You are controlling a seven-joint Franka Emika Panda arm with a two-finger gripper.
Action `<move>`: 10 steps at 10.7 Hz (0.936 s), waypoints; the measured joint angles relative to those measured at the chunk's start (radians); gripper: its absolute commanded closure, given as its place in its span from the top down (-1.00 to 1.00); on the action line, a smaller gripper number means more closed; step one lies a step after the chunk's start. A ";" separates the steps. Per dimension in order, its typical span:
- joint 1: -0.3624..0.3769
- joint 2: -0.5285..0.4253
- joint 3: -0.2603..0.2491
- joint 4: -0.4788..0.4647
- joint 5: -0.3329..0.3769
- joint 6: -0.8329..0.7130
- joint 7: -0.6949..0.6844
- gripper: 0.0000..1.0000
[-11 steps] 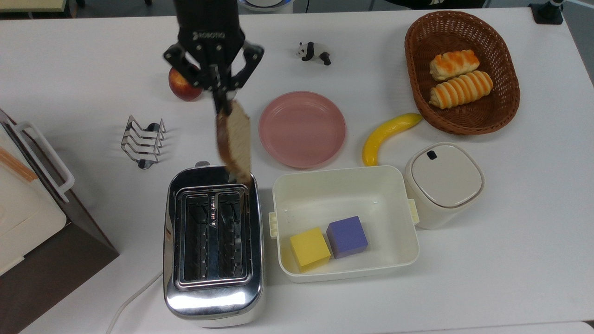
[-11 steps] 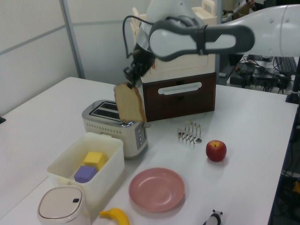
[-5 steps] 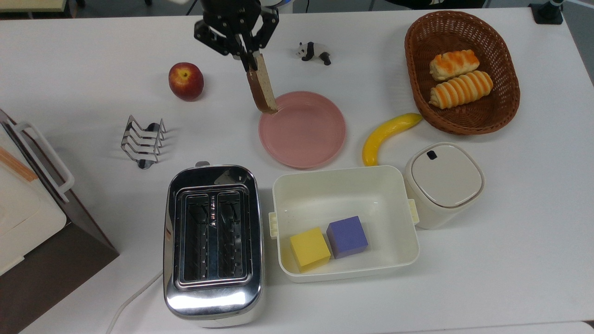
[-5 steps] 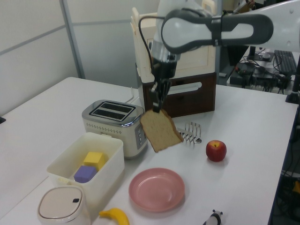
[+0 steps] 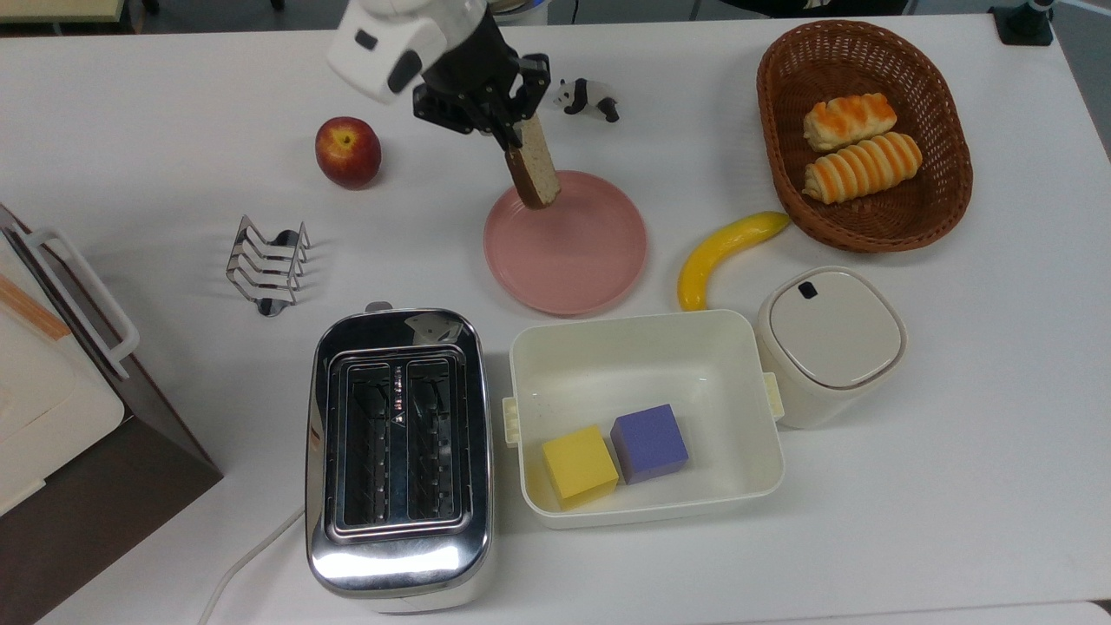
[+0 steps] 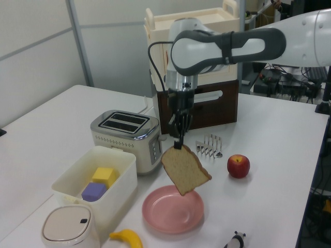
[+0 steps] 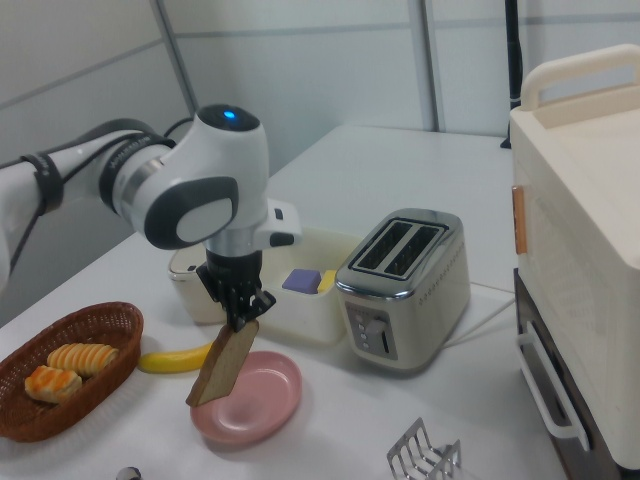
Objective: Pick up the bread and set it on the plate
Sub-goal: 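Carry the held toast over the pink plate, then lower the toast onto the pink plate and open the gripper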
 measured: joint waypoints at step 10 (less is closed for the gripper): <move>0.039 0.145 0.001 0.036 0.097 0.023 0.096 -1.00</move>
